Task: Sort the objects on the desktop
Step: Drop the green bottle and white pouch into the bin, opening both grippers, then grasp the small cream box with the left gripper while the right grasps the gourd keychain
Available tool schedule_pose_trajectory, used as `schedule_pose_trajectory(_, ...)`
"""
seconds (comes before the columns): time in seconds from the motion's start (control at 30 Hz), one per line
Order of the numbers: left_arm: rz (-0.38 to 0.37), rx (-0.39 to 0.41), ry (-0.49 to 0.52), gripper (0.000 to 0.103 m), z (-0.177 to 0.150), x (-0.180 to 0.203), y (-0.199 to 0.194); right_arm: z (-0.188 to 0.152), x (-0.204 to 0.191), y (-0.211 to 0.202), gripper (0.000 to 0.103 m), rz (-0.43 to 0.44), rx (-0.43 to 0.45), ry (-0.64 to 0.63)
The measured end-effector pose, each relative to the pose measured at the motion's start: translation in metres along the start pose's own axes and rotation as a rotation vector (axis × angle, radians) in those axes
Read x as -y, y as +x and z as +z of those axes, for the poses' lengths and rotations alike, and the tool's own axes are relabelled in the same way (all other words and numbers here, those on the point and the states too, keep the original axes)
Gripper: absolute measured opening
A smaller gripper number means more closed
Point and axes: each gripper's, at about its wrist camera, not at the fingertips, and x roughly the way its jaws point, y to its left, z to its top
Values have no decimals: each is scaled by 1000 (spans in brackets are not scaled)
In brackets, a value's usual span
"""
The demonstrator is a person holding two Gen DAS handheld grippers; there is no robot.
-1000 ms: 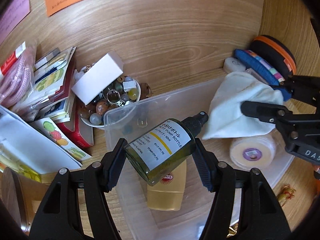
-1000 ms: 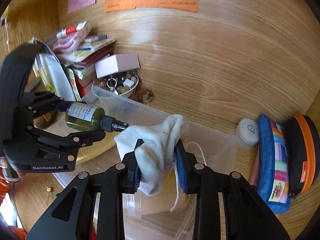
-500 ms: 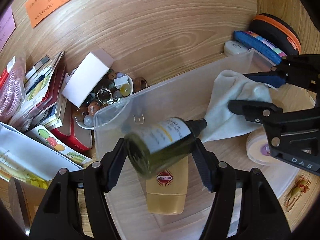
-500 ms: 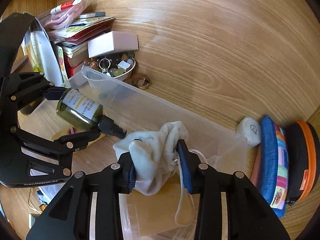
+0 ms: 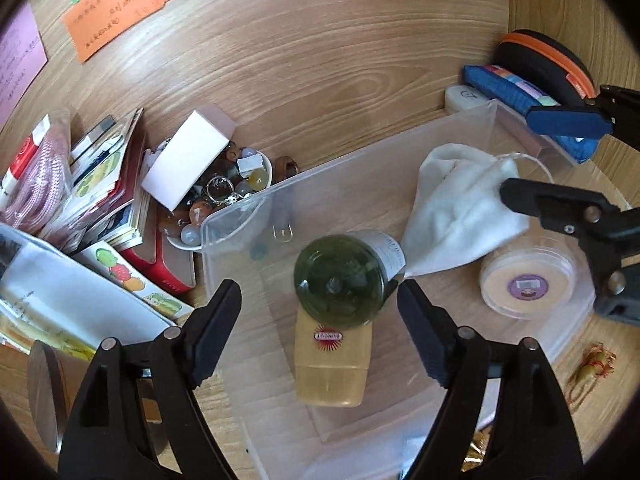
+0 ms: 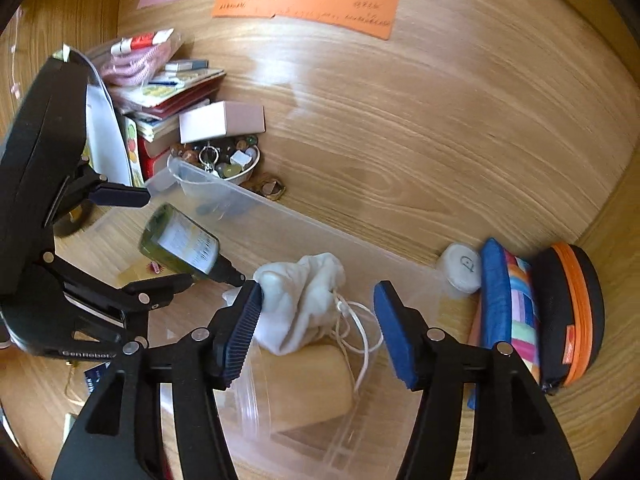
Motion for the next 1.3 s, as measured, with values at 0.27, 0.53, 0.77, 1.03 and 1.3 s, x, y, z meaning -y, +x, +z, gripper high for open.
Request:
schedule_pose_trajectory(0.27, 53, 28, 12, 90, -9, 1, -27, -12, 7, -23, 64, -7, 14, 53)
schedule_pose_trajectory(0.53, 72, 61, -10, 91, -16, -2, -55, -30, 4, -56, 69, -10, 46, 94)
schedule_pose_trajectory(0.77, 57, 97, -47, 93, -31, -6, -82, -50, 5, -79, 69, 14, 60, 151)
schedule_pose_trajectory(1.03, 4, 114, -101, 94, -53, -7, -102, -75, 4, -99, 70, 36, 80, 200)
schedule_pose_trajectory(1.3, -26, 107, -147, 94, -81, 4, -109, -104, -3, -107, 70, 47, 72, 227)
